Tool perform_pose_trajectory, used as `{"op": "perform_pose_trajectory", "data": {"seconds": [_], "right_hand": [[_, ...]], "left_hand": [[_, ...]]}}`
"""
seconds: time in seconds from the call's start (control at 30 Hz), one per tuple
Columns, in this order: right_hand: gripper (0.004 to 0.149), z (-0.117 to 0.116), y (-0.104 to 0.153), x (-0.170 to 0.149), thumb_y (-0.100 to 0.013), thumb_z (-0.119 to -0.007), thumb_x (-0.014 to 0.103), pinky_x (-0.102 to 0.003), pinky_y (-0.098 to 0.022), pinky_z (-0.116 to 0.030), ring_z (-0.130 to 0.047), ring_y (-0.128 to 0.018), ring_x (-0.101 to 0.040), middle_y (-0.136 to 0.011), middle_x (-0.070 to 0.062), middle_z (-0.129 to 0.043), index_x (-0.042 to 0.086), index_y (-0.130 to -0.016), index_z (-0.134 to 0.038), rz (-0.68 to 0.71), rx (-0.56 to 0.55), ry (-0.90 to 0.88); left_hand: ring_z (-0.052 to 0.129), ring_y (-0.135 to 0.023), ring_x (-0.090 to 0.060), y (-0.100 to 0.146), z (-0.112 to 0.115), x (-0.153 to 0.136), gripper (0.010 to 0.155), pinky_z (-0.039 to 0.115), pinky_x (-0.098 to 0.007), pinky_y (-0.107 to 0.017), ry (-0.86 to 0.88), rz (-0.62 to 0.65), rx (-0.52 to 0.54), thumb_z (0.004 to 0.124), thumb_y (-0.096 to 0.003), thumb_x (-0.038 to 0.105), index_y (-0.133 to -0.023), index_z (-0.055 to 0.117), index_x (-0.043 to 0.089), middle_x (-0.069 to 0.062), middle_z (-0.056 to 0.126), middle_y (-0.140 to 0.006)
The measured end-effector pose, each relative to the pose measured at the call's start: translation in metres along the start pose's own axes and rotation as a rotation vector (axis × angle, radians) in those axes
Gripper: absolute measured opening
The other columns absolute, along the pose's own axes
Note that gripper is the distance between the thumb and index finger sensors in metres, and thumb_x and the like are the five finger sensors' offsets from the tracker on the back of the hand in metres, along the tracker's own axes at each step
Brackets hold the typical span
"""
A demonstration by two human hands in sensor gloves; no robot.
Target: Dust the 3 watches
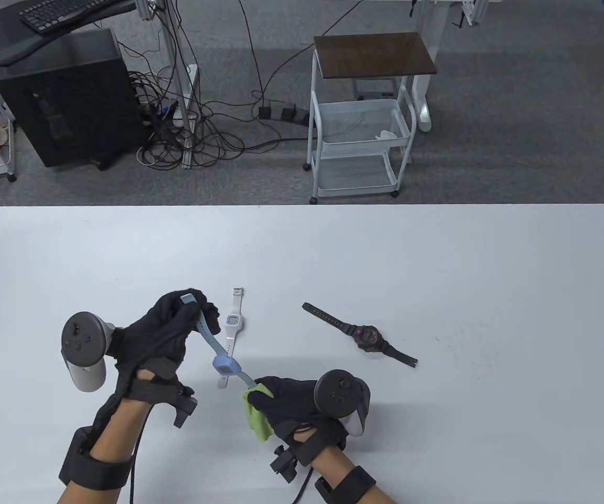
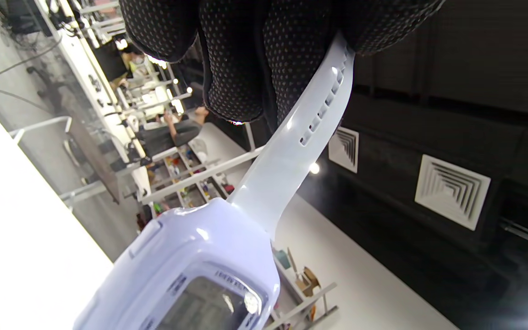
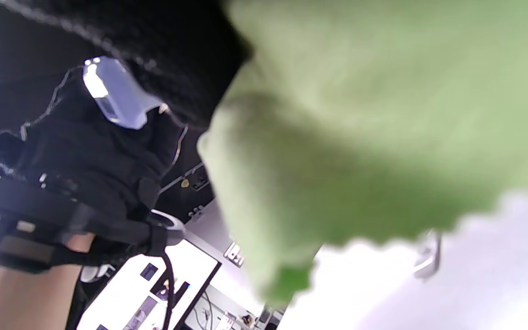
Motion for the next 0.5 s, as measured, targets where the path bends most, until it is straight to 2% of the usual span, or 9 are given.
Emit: {"op": "perform_pose_trajectory", "data": {"seconds": [0.17,0.3,0.4,0.5], "right_hand": [[0.042,0.001,0.002,-0.004,-0.037,-0.088,0.034,-0.068,-0.047,-0.062,-0.104,-0.035,-0.039,-0.047,-0.02,-0.108,0.005,-0.068,-0.095,-0.034,0.034,0.013],[0.044,0.007,0.002,-0.006,-0.039,-0.088,0.037,-0.068,-0.047,-0.062,-0.104,-0.033,-0.04,-0.045,-0.02,-0.109,0.004,-0.067,-0.096,-0.041,0.026,0.032],[0.045,0.011,0.001,0.0,-0.039,-0.088,0.038,-0.069,-0.047,-0.06,-0.102,-0.037,-0.042,-0.049,-0.021,-0.108,0.006,-0.069,-0.096,-0.001,0.03,0.126],[0.047,0.012,0.001,0.006,-0.04,-0.087,0.041,-0.071,-0.049,-0.055,-0.098,-0.046,-0.046,-0.057,-0.023,-0.105,0.008,-0.072,-0.095,0.02,0.079,0.257]], "left_hand": [[0.095,-0.084,-0.014,0.0,0.0,-0.001,0.045,0.072,-0.045,-0.07,0.018,0.003,0.017,0.066,-0.062,0.051,-0.095,0.07,0.02,0.014,0.096,-0.074],[0.095,-0.084,-0.014,0.0,-0.007,-0.002,0.045,0.072,-0.045,-0.07,0.017,-0.011,0.019,0.066,-0.0621,0.051,-0.095,0.07,0.021,0.014,0.096,-0.074],[0.095,-0.085,-0.014,-0.001,-0.01,-0.006,0.045,0.072,-0.045,-0.07,-0.017,-0.029,0.031,0.066,-0.0621,0.051,-0.096,0.07,0.021,0.014,0.096,-0.074],[0.095,-0.084,-0.015,-0.002,-0.01,-0.013,0.045,0.071,-0.046,-0.07,-0.021,-0.051,0.033,0.066,-0.062,0.051,-0.095,0.07,0.02,0.014,0.096,-0.074]]}}
Point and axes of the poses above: the tracker on the back of each hand, its own x axis roughly to the thumb side, its own y axis roughly from the fingertips to the wrist, z = x × y, the point moved 1 cm from there along -y, roughly from the wrist to the fingertips
